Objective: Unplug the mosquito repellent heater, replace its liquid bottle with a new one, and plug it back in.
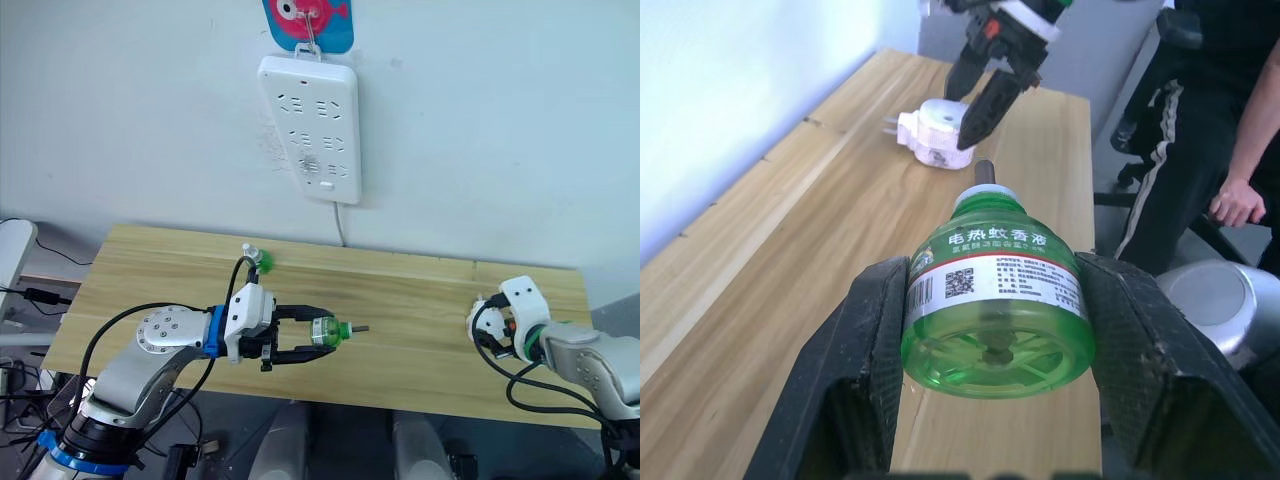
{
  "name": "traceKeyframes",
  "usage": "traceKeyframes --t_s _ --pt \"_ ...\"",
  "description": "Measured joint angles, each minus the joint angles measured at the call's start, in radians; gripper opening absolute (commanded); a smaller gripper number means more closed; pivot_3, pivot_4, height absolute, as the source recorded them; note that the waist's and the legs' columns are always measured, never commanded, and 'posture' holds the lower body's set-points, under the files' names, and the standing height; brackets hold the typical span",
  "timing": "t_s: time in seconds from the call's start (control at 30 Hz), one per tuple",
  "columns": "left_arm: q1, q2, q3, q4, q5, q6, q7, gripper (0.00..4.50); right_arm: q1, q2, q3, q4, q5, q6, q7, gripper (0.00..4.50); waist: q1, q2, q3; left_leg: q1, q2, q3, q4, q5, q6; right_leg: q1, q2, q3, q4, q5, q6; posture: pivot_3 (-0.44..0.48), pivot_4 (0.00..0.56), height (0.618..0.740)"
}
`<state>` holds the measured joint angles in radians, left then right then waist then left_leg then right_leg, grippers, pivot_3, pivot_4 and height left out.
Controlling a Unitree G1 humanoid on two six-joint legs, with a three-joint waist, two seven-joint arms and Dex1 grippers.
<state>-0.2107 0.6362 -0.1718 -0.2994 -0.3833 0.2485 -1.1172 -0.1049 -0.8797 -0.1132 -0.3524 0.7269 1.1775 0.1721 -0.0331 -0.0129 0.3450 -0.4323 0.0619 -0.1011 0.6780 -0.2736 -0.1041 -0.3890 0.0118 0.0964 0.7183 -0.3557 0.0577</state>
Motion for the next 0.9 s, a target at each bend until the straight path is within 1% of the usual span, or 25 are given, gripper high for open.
traceKeyframes --t_s 0.17,0.27,0.33,0.4,0.47,0.57,0.67,0.73,0.87,0.9 --pt "0.004 -0.049 0.002 0.0 0.007 -0.017 0.042 2.25 0.086 -0.003 -0.201 -0.148 0.038 0.126 0.009 4.5 -0.001 0.0 0.0 0.0 0.0 0.001 0.0 0.0 0.0 0.0 0.0 0.0 0.0 0.0 0.0 -0.111 0.346 0.697" --pt "0.003 -0.11 0.003 0.002 0.02 -0.047 0.095 2.25 0.052 0.025 -0.321 -0.238 0.117 0.16 0.041 4.5 -0.006 0.0 0.0 0.001 0.0 0.0 0.0 0.0 0.0 0.001 0.0 0.0 0.0 0.001 0.0 -0.132 0.339 0.697" --pt "0.0 -0.174 0.003 0.02 0.049 -0.095 0.15 2.25 0.019 0.1 -0.381 -0.29 0.208 0.163 0.041 4.5 -0.013 -0.001 -0.001 0.001 0.0 0.0 0.0 0.0 0.0 0.002 0.0 0.0 0.0 0.001 0.0 -0.141 0.334 0.697" --pt "-0.003 -0.246 0.0 0.05 0.085 -0.147 0.21 2.25 0.002 0.238 -0.402 -0.325 0.329 0.147 -0.001 4.5 -0.02 -0.001 -0.001 0.001 0.001 -0.001 0.0 0.0 0.0 0.002 0.001 0.0 0.0 0.001 0.0 -0.147 0.33 0.697" --pt "-0.007 -0.304 -0.017 0.074 0.109 -0.184 0.258 2.25 0.004 0.374 -0.374 -0.342 0.472 0.114 -0.092 4.5 -0.022 -0.001 -0.001 0.0 0.0 0.0 0.0 0.0 0.0 0.001 0.0 0.0 0.0 0.001 0.0 -0.146 0.33 0.697" --pt "-0.011 -0.349 -0.034 0.08 0.122 -0.194 0.295 2.25 0.004 0.494 -0.293 -0.352 0.645 0.029 -0.278 4.5 -0.027 -0.001 -0.001 0.0 -0.001 0.0 0.001 0.0 0.0 0.001 -0.001 0.0 0.0 0.001 0.001 -0.144 0.329 0.697" --pt "-0.022 -0.385 -0.042 0.081 0.136 -0.194 0.333 2.25 -0.014 0.601 -0.183 -0.352 0.766 -0.087 -0.443 4.5 -0.033 -0.001 -0.001 0.0 -0.001 0.0 0.001 0.0 0.0 0.001 -0.001 0.0 0.002 0.001 0.001 -0.135 0.326 0.697" --pt "-0.025 -0.398 -0.054 0.081 0.141 -0.194 0.35 2.25 -0.032 0.622 -0.128 -0.352 0.809 -0.156 -0.516 4.5 -0.036 -0.001 -0.001 0.0 -0.001 0.0 0.001 0.001 0.0 0.001 -0.001 0.0 0.002 0.002 0.001 -0.132 0.323 0.697" --pt "-0.023 -0.405 -0.058 0.079 0.143 -0.193 0.374 2.25 -0.032 0.628 -0.058 -0.343 0.83 -0.249 -0.575 4.5 -0.039 -0.001 -0.001 0.0 -0.001 -0.001 0.001 0.002 -0.003 0.0 0.0 0.0 0.002 0.001 0.001 -0.125 0.32 0.697" --pt "-0.022 -0.407 -0.059 0.077 0.143 -0.192 0.38 2.25 -0.032 0.629 -0.046 -0.339 0.831 -0.268 -0.582 4.33 -0.04 -0.001 -0.001 0.0 -0.001 -0.001 0.001 0.002 -0.003 0.0 0.0 0.0 0.002 0.001 0.001 -0.125 0.32 0.697"
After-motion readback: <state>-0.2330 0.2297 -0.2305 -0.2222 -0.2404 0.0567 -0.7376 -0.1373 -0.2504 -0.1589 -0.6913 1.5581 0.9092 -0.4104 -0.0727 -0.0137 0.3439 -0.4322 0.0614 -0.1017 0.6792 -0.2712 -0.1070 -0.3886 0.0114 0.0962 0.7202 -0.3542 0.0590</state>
